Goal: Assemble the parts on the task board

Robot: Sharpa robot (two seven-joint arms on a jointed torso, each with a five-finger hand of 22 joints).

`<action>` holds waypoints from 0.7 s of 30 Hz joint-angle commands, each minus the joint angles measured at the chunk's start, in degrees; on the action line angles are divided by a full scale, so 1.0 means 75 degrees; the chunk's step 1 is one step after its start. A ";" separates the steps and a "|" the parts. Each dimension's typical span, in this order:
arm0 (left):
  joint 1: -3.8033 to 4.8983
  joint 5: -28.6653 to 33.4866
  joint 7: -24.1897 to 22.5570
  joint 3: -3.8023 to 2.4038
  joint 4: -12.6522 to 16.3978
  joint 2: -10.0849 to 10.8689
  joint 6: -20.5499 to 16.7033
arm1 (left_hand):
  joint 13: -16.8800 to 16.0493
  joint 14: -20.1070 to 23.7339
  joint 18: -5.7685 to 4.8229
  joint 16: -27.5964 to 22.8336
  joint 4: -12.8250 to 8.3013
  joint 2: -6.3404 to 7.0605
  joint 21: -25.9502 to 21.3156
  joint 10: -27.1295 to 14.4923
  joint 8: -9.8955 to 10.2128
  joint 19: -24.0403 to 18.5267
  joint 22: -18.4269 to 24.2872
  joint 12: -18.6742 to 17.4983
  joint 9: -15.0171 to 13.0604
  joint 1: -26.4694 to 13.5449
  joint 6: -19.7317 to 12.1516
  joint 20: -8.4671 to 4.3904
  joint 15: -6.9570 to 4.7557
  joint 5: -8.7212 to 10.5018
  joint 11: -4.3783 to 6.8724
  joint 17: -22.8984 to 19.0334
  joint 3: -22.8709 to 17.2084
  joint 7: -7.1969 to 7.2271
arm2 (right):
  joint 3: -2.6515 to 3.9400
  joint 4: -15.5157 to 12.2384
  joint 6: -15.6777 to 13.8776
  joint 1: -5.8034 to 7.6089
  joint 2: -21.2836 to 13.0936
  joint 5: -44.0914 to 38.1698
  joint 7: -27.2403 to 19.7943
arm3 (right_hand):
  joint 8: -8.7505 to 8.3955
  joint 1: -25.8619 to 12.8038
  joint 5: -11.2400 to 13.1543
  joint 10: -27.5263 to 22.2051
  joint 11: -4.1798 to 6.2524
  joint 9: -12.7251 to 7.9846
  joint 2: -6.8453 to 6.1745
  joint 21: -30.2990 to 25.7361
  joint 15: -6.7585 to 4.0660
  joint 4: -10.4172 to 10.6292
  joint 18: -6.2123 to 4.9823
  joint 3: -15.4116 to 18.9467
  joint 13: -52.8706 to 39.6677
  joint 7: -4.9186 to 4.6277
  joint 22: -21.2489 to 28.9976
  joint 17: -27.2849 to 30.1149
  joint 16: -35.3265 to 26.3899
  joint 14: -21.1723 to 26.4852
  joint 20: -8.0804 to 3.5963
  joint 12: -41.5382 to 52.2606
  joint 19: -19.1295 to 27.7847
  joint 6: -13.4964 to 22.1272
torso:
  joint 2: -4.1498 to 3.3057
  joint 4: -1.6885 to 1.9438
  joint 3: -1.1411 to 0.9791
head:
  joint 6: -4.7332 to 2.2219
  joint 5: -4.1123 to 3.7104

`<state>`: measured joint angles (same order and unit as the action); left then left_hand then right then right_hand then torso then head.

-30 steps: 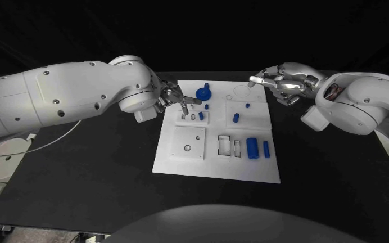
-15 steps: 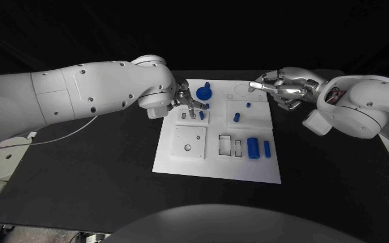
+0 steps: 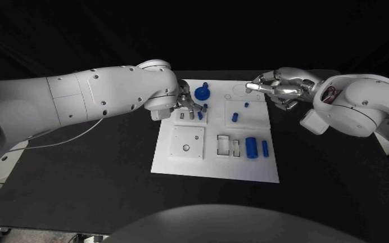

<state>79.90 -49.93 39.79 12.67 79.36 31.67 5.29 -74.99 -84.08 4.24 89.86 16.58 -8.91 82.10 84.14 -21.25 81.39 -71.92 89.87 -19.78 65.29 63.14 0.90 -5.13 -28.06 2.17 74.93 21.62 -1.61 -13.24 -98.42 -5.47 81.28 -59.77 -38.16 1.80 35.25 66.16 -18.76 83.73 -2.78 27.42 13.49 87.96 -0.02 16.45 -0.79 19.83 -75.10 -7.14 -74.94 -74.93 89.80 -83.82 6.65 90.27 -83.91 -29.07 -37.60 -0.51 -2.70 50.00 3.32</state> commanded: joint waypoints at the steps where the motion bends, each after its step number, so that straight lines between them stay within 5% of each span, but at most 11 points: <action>1: -0.0050 -0.0137 0.1212 -0.0016 -0.0121 -0.0077 0.0110 | -0.2002 -0.0789 -0.0079 0.0018 -0.0009 0.0005 0.0032 0.0782 0.0038 0.0068 -0.0020 0.0018 -0.0009 0.0078 0.0020 -0.0010 -0.0057 -0.0041 0.0056 0.2010 -0.0054 -0.0002 | -0.0003 -0.0003 0.0171 -0.0013 -0.0004 -0.0074 0.0036 | 0.0027 0.0077 -0.0051 0.0836 0.0003 0.0016 -0.0009 -0.0051 0.0026 0.0002 -0.0018 0.0025 -0.1986 0.0012 -0.1844 -0.2009 0.0026 -0.0824 -0.0004 -0.0036 -0.0393 0.0068 | -0.0002 -0.0004 0.0011 | 0.0000 -0.0024; 10: -0.0183 -0.0113 0.1106 -0.0075 -0.0271 -0.0214 -0.0067 | -0.2002 -0.0789 -0.0119 0.0018 0.0001 -0.0031 0.0118 0.0782 0.0071 0.0158 -0.0223 0.0018 -0.0053 0.0069 0.0017 -0.0008 -0.0053 0.0038 0.0051 0.2010 -0.0059 -0.0007 | -0.0003 0.0023 0.0204 -0.0018 -0.0012 -0.0072 0.0035 | 0.0050 0.0134 -0.0148 0.0836 -0.0003 0.0042 0.0003 -0.0081 0.0033 -0.0003 -0.0029 0.0022 -0.1986 0.0006 -0.1829 -0.2009 0.0026 -0.0824 0.0003 -0.0036 -0.0355 0.0085 | 0.0011 0.0030 0.0025 | 0.0000 -0.0100; 21: -0.0257 -0.0004 0.1006 -0.0114 -0.0443 -0.0310 -0.0248 | -0.2002 -0.0789 -0.0122 0.0018 -0.0012 -0.0071 0.0127 0.0782 0.0102 0.0168 -0.0253 0.0018 -0.0143 0.0155 0.0049 -0.0010 -0.0059 -0.0132 0.0061 0.2010 -0.0109 0.0008 | -0.0004 0.0068 0.0227 -0.0030 0.0011 -0.0069 0.0056 | 0.0061 0.0163 -0.0192 0.0836 -0.0007 0.0055 0.0016 -0.0107 0.0036 -0.0004 -0.0039 0.0016 -0.1986 0.0001 -0.1817 -0.2009 0.0026 -0.0824 0.0007 -0.0036 -0.0321 0.0093 | 0.0026 0.0012 0.0045 | 0.0000 -0.0105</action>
<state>78.02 -50.42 39.93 11.87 76.15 29.52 4.29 -75.05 -84.08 4.26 89.86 16.52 -9.43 82.71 84.05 -20.73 82.20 -73.84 89.87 -20.80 65.81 63.14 0.90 -5.13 -28.90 2.23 74.91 21.24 -1.61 -13.26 -97.92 -4.89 81.13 -59.75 -38.18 2.16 35.48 66.83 -20.09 83.73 -3.00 27.75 13.72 87.42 -0.01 16.45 -0.79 19.82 -75.13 -7.11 -74.93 -74.92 89.80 -83.82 6.66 90.26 -83.91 -28.70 -37.42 -0.40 -2.42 50.00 2.65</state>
